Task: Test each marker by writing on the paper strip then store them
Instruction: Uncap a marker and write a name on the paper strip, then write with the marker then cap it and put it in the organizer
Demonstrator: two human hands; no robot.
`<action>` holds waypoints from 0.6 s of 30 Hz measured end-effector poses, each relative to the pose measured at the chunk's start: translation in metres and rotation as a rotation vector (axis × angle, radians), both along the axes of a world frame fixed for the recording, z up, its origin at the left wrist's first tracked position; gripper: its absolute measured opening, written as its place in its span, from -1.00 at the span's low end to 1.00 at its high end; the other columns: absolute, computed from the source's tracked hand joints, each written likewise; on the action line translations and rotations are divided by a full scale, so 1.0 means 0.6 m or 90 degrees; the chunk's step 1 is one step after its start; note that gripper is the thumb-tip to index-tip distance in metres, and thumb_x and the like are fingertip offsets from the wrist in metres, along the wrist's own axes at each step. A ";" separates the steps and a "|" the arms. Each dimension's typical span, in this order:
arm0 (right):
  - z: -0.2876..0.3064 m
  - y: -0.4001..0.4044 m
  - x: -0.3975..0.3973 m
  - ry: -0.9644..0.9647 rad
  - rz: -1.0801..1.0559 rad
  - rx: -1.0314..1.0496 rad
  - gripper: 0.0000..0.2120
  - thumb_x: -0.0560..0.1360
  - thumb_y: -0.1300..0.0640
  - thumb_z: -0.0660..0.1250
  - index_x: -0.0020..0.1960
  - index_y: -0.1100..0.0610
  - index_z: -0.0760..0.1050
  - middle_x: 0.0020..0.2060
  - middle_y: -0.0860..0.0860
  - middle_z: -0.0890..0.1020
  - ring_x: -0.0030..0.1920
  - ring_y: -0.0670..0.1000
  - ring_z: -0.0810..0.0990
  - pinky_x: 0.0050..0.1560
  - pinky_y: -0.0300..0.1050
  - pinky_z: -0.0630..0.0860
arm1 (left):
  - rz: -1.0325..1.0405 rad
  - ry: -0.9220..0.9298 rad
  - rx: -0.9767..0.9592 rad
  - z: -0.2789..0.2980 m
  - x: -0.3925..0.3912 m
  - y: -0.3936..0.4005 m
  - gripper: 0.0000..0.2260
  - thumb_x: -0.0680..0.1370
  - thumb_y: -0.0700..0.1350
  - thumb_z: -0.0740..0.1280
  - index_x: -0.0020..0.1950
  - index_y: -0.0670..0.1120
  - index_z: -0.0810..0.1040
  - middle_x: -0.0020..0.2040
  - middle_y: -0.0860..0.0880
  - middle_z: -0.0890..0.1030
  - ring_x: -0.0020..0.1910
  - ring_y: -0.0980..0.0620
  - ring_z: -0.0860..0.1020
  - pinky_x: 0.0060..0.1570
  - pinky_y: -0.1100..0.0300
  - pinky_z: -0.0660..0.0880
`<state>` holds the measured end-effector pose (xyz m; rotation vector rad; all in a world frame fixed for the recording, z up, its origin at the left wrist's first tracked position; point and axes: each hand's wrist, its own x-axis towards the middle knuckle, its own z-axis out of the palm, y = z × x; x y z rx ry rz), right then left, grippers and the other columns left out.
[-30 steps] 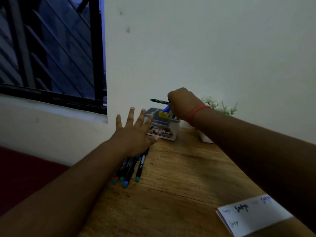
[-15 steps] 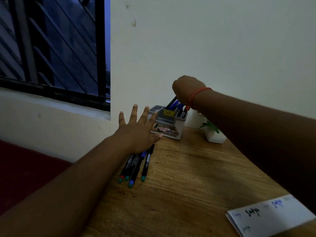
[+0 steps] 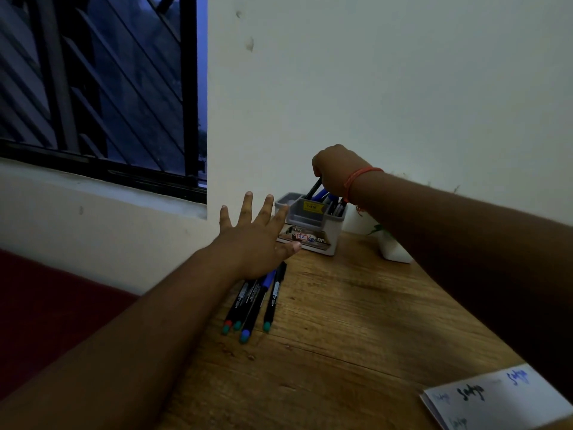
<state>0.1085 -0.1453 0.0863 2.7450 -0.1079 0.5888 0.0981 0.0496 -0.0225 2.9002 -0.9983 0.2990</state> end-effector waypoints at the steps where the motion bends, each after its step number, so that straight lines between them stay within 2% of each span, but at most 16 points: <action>1: -0.001 -0.002 0.004 -0.013 0.008 -0.006 -0.74 0.48 0.41 0.31 0.14 0.27 0.59 0.09 0.21 0.59 0.09 0.18 0.59 0.09 -0.01 0.57 | 0.000 0.002 0.000 0.000 -0.001 0.000 -0.28 0.52 0.41 -0.13 0.55 0.13 -0.32 0.55 0.02 -0.37 0.47 -0.14 -0.45 0.38 -0.38 -0.28; 6: -0.002 -0.005 0.018 -0.044 0.023 -0.039 -0.74 0.44 0.43 0.35 0.08 0.24 0.64 0.08 0.18 0.56 0.06 0.18 0.57 0.08 0.03 0.60 | -0.002 0.004 -0.001 0.001 -0.001 0.001 -0.29 0.52 0.41 -0.13 0.55 0.13 -0.31 0.55 0.01 -0.37 0.48 -0.14 -0.44 0.38 -0.38 -0.27; 9: -0.011 -0.001 0.019 -0.009 0.011 -0.017 -0.72 0.45 0.43 0.33 0.11 0.23 0.63 0.09 0.19 0.59 0.06 0.18 0.60 0.11 0.03 0.60 | -0.003 0.006 0.001 0.000 -0.002 0.001 -0.29 0.53 0.41 -0.13 0.55 0.13 -0.32 0.55 0.01 -0.37 0.47 -0.14 -0.45 0.38 -0.38 -0.27; 11: -0.021 0.001 0.020 0.029 -0.002 0.001 -0.69 0.48 0.41 0.31 0.19 0.22 0.60 0.14 0.21 0.59 0.10 0.20 0.61 0.15 0.04 0.58 | -0.004 0.008 0.001 0.000 -0.002 0.002 -0.29 0.53 0.41 -0.14 0.55 0.13 -0.32 0.55 0.01 -0.37 0.47 -0.14 -0.45 0.38 -0.38 -0.27; 14: -0.031 0.000 0.020 0.074 0.014 0.019 -0.51 0.51 0.38 0.29 0.41 0.13 0.46 0.30 0.21 0.54 0.29 0.21 0.52 0.25 0.05 0.50 | -0.004 0.017 0.000 0.000 0.001 0.004 -0.29 0.53 0.41 -0.13 0.55 0.13 -0.32 0.55 0.02 -0.36 0.47 -0.14 -0.45 0.38 -0.37 -0.29; 16: -0.025 -0.004 0.014 0.058 0.024 0.029 -0.42 0.51 0.40 0.29 0.49 0.10 0.35 0.36 0.19 0.51 0.36 0.20 0.47 0.31 0.08 0.46 | -0.007 0.026 0.005 0.002 0.002 0.005 -0.31 0.54 0.40 -0.12 0.55 0.14 -0.29 0.56 0.02 -0.34 0.48 -0.14 -0.44 0.38 -0.36 -0.30; 18: -0.014 -0.006 0.002 0.000 0.039 0.042 -0.40 0.50 0.40 0.29 0.50 0.10 0.32 0.32 0.17 0.53 0.33 0.19 0.48 0.29 0.09 0.49 | -0.025 0.043 0.013 0.006 0.002 0.009 -0.34 0.55 0.37 -0.08 0.56 0.15 -0.22 0.57 0.02 -0.29 0.50 -0.13 -0.40 0.40 -0.35 -0.29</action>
